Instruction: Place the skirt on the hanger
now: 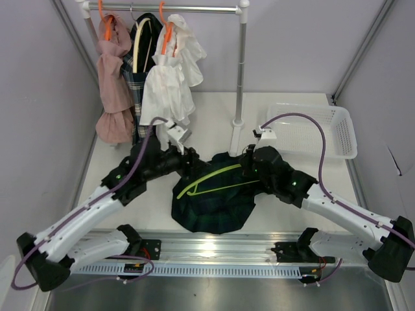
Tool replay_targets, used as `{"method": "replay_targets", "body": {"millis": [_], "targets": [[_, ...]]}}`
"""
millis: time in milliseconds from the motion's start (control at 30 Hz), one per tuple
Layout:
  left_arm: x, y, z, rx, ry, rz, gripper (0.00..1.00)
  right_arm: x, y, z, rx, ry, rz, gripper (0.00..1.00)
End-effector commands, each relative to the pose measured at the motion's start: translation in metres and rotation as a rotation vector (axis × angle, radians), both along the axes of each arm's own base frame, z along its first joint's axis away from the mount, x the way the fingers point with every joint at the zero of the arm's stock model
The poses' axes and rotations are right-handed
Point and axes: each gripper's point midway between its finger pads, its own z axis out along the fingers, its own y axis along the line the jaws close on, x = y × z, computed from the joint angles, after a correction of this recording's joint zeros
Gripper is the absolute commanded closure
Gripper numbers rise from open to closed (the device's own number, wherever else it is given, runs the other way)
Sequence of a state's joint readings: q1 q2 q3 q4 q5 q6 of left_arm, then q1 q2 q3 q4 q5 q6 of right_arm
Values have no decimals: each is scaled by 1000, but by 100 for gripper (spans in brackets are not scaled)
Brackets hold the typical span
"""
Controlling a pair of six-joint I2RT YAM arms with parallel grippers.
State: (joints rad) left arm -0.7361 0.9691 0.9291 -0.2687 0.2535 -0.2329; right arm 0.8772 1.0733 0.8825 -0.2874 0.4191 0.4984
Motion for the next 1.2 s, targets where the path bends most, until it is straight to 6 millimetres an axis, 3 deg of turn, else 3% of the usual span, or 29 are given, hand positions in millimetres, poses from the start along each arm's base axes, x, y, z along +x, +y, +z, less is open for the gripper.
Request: {"method": "replay_targets", "body": {"millis": [0, 100, 133, 233, 267, 467, 600, 800, 1033, 1167], "targets": [[1, 47, 47, -54, -127, 205, 35, 9, -16, 17, 13, -36, -58, 100], [-4, 73, 49, -88, -130, 313, 33, 15, -24, 15, 13, -28, -83, 100], [-6, 75, 40, -87, -108, 320, 34, 16, -26, 16, 18, -26, -91, 100], [-15, 80, 35, -117, -93, 322, 35, 24, -34, 16, 33, -13, -113, 100], [-18, 78, 19, -101, -67, 305, 35, 28, -38, 14, 33, -3, -127, 100], [-37, 60, -14, -123, 29, 205, 40, 47, -46, 15, 36, 25, -159, 100], [-44, 51, -47, -72, 75, 188, 40, 57, -53, 13, 48, 40, -180, 100], [-59, 26, -75, -62, 122, 140, 40, 66, -54, 12, 54, 59, -185, 100], [-68, -2, -120, 23, 130, 211, 36, 68, -54, 11, 62, 66, -184, 100], [-64, -12, -130, 77, 76, 295, 36, 67, -55, 10, 63, 71, -182, 100]]}}
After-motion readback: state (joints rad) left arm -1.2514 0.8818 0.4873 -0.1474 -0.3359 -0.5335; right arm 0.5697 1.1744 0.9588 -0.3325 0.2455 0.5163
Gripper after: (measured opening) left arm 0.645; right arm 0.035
